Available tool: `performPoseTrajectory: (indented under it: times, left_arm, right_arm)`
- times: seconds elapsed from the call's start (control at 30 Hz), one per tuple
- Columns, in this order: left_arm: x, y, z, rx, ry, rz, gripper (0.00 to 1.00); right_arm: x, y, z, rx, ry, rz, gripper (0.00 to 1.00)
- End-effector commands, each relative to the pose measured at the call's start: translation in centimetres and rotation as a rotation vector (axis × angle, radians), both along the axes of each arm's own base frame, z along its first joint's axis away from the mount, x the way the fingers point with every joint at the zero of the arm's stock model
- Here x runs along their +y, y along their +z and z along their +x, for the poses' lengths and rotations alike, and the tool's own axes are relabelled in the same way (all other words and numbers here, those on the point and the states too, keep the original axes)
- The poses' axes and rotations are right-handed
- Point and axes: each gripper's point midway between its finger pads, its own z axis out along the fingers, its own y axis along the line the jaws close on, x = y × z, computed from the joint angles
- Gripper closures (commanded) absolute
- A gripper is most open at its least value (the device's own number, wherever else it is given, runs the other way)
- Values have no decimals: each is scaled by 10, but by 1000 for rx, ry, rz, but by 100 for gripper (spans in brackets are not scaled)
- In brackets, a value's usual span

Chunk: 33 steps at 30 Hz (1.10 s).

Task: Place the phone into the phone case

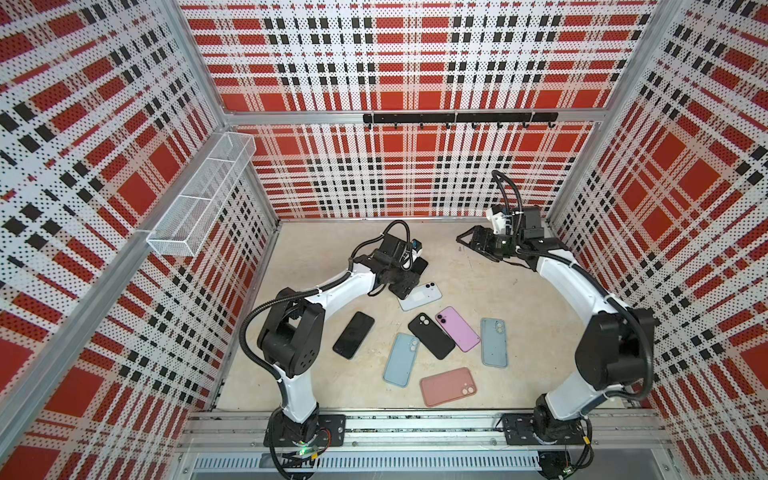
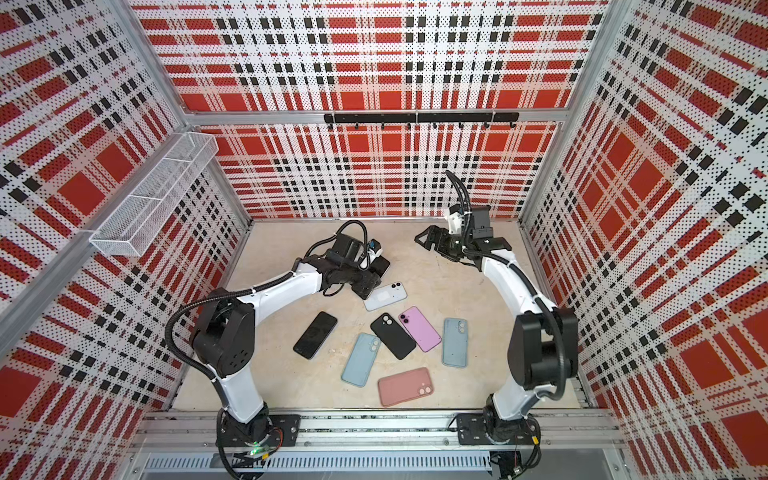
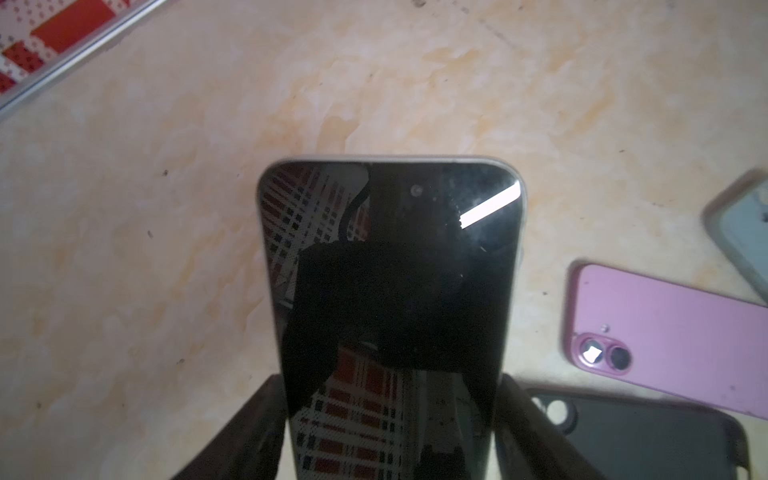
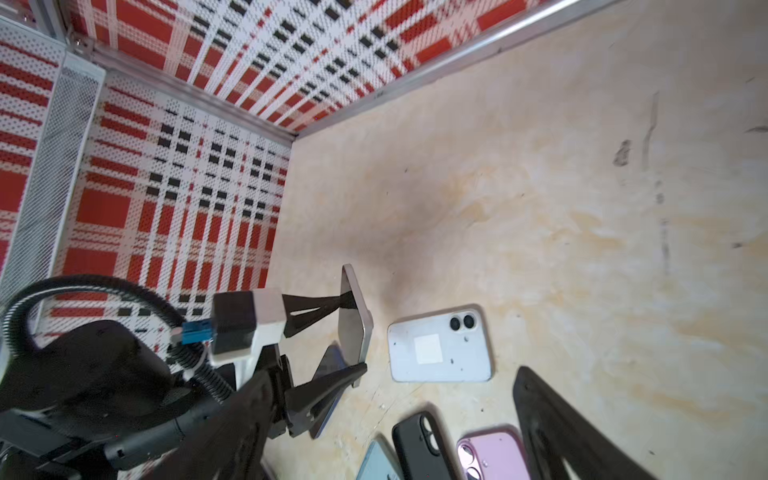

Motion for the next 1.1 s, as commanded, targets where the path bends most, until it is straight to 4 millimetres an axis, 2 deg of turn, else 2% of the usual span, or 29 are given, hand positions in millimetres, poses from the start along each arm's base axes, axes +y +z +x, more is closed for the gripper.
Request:
performPoseTrajectory:
  times: [0.0,0.1,0.37,0.8,1.07]
  left_arm:
    - [-24,45,-5,-109,-100,-95,43]
    - [-32,53,-13,-121,-130,-106,44]
    - [-40,59,-20,-125,-155,-118,44]
    - [-41,62,-17,-142,-152,-101,44]
    - [-43,61,-17,-139,-161,-86,44]
  right_arm:
    - [29,-9,-5,83,111,116,12]
    - [44,-19,-5,107,147,128,12]
    - [75,-26,-5,113,215,157,13]
    - [96,-43,-14,166,260,174,38]
    - [102,-49,-18,178,285,172,58]
